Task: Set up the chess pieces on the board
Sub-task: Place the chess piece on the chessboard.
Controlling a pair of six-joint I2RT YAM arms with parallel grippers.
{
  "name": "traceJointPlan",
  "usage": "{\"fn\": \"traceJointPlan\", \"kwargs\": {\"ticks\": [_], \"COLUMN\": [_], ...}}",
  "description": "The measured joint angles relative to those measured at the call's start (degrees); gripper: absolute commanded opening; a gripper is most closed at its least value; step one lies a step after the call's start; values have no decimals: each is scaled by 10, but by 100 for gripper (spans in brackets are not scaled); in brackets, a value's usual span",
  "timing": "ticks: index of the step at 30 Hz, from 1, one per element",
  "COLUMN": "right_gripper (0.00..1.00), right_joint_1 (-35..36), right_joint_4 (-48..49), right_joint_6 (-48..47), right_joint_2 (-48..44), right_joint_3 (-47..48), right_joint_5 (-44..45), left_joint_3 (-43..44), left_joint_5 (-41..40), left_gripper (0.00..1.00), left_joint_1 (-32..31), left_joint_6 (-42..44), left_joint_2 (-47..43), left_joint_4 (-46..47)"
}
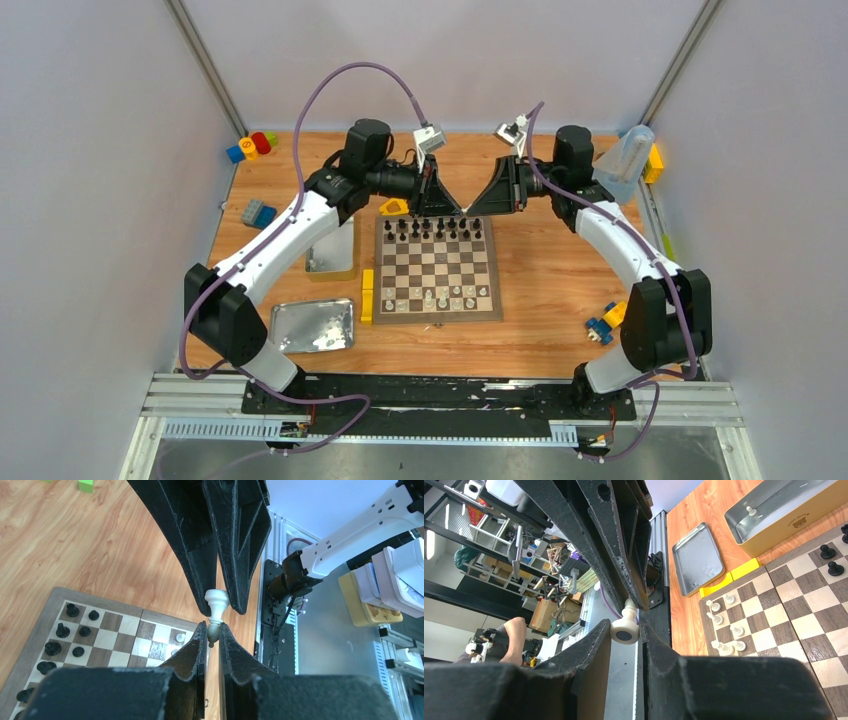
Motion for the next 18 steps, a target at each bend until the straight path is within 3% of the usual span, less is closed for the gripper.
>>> {"fn": "traceJointPlan", "kwargs": {"ticks": [11,18], "right_gripper": [24,34], "right_joint_1": [17,22], "right_joint_4": [-45,-62], "right_joint_6": [-61,-84], "right_joint_2": [-12,-19], "right_joint_3": [-16,-19], "right_joint_5": [21,34], "left_joint_3": [0,0], "left_joint_5": [-4,-3], "left_gripper": [0,0], "left_joint_1": [0,0], "left_joint_6": [26,36], "left_joint_2": [0,0], "left_joint_4": [-39,-50]}}
